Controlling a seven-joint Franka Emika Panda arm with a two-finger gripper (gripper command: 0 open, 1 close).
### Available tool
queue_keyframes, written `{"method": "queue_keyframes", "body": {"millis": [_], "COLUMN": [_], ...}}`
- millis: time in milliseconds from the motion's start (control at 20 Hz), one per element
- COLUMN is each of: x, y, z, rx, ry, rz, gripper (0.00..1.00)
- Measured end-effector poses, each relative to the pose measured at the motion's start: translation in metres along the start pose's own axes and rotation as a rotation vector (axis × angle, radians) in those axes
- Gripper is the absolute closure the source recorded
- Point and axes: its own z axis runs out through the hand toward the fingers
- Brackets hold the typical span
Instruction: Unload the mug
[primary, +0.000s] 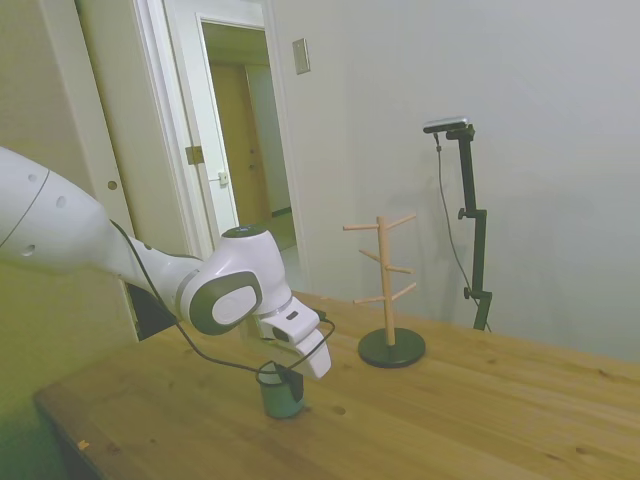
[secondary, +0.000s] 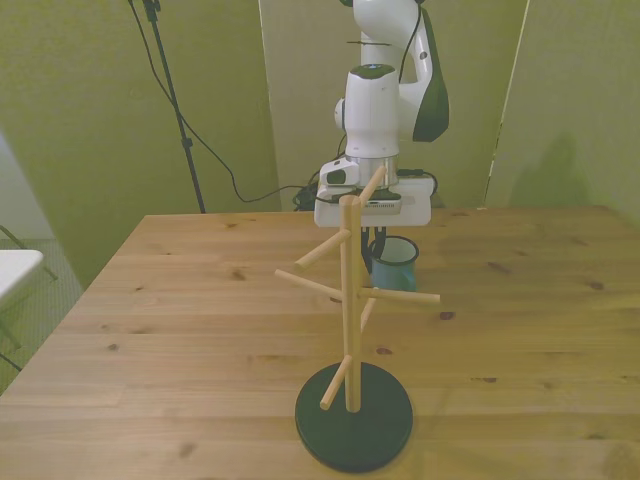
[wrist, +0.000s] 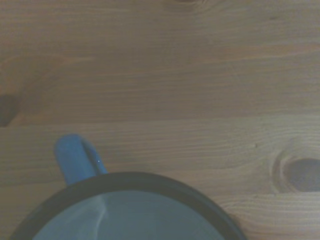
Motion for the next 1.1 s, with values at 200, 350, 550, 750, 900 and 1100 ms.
{"method": "queue_keyframes", "body": {"millis": [200,350,550,750,900,1100], "x": [0.002,0.003,0.003,0.009,0.012,0.01], "y": [0.002,0.006,0.009,0.004,0.001,0.006], "z": [0.0,0.001,-0.006,-0.037,-0.066,-0.103], "rx": [0.005,0.002,0.0,0.025,0.042,0.027], "ry": [-0.005,-0.017,-0.022,-0.004,0.001,-0.037], "rz": [0.016,0.028,0.03,0.033,0.033,0.006], "gripper": [0.0,0.0,0.0,0.0,0.0,0.0]}}
